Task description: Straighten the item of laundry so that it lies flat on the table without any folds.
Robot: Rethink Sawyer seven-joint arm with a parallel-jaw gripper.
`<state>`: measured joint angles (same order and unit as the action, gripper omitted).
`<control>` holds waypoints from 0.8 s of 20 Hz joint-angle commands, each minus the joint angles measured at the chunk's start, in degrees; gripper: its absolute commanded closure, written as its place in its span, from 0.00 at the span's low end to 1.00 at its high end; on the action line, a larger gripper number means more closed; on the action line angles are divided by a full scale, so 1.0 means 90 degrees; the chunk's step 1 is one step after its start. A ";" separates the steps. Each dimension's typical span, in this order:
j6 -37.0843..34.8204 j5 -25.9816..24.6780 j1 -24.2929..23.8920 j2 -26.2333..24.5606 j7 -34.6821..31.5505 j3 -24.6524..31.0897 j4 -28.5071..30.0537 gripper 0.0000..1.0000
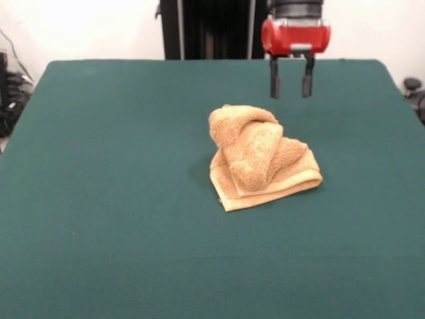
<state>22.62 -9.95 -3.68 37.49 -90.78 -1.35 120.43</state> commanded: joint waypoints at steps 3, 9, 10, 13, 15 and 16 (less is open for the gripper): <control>0.0569 0.0292 0.0215 0.0106 -0.1179 -0.0554 -0.0110 0.00; -0.0045 -0.0827 -0.0637 -0.0358 -0.0791 0.0450 -0.0883 0.00; -0.0157 -0.0980 -0.0762 -0.0433 -0.0748 0.0611 -0.0984 0.00; -0.0533 -0.1510 -0.1243 -0.0776 -0.0673 0.1243 -0.1311 0.00; -0.0525 -0.1656 -0.1292 -0.0922 -0.0674 0.1314 -0.1450 0.00; -0.0541 -0.1701 -0.1315 -0.0965 -0.0690 0.1346 -0.1487 0.00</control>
<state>24.27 -21.19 -13.72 35.73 -90.78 -0.11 114.83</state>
